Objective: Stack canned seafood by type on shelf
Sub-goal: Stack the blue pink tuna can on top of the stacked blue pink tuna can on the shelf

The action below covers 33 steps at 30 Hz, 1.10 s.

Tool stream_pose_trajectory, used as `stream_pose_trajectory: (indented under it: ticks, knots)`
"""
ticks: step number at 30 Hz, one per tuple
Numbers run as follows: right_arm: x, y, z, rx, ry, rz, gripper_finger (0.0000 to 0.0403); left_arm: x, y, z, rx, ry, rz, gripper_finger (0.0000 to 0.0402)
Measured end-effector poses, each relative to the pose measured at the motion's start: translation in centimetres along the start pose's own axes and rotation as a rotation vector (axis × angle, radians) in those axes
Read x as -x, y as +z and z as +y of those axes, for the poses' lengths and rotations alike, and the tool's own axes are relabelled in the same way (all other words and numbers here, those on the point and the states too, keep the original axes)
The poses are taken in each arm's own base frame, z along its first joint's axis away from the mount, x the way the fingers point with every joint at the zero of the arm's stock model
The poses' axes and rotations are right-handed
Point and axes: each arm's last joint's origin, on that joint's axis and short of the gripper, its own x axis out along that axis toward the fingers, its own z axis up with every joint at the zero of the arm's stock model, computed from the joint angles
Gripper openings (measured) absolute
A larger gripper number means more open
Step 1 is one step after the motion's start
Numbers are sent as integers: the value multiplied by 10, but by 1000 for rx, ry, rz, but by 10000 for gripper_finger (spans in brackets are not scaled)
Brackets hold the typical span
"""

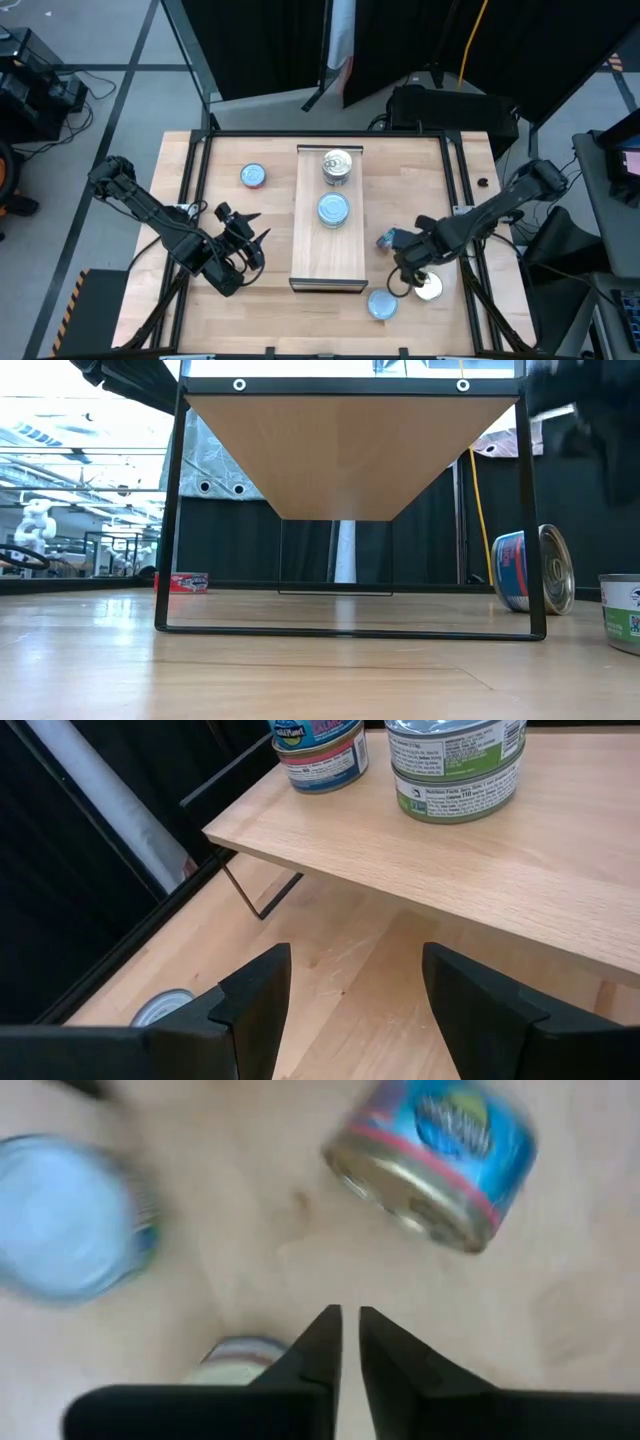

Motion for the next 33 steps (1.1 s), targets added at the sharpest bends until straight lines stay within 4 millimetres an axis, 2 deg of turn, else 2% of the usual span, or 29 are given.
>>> stream_pose_trajectory:
  ticks: [2, 4, 9, 12, 16, 24, 33]
  knots:
    - [14, 7, -2, 111, 9, -24, 57, 0, 0, 0, -1, 0, 0, 228]
    - [19, 15, -6, 203, 10, -38, 90, 0, 0, 0, -1, 2, -3, 228]
    - [7, 32, -12, 418, -17, -13, 209, 0, 0, 0, 0, 5, -9, 228]
    - [2, 43, -16, 491, -16, -30, 282, 0, 1, 1, 1, 5, -10, 228]
    - [2, 54, -24, 546, -8, -67, 341, 0, 1, 1, 1, 6, -10, 228]
    - [-8, 69, -32, 727, 65, -62, 356, 0, 1, 1, -3, 6, -10, 228]
    - [-31, 78, -34, 788, 88, 30, 352, 0, 1, 1, -5, 6, -9, 228]
